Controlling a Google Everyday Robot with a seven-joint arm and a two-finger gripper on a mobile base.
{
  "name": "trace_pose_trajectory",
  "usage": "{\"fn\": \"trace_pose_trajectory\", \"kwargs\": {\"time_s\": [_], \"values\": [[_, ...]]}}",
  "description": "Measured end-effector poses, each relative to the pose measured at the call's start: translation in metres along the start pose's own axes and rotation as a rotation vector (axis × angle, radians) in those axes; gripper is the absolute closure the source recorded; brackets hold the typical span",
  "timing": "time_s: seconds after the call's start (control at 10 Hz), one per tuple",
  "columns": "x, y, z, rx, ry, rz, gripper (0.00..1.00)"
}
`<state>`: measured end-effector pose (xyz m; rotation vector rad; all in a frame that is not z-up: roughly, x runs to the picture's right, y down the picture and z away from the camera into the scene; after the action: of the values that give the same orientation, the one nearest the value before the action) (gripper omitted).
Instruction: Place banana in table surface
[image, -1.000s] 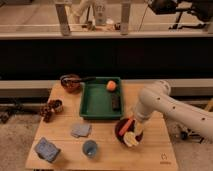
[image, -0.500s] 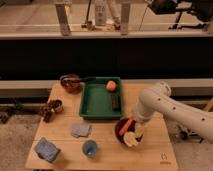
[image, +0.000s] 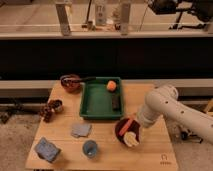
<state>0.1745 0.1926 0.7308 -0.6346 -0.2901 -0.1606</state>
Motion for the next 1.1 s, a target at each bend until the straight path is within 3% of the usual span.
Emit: {"fn": "trace_pose_trajectory", "kwargs": {"time_s": [0.5, 1.1], "values": [[0.004, 0.026, 0.015, -0.011, -0.050, -0.039, 0.20], [-0.005, 0.037, 0.025, -0.027, -0.099, -0.092, 0.20]]}}
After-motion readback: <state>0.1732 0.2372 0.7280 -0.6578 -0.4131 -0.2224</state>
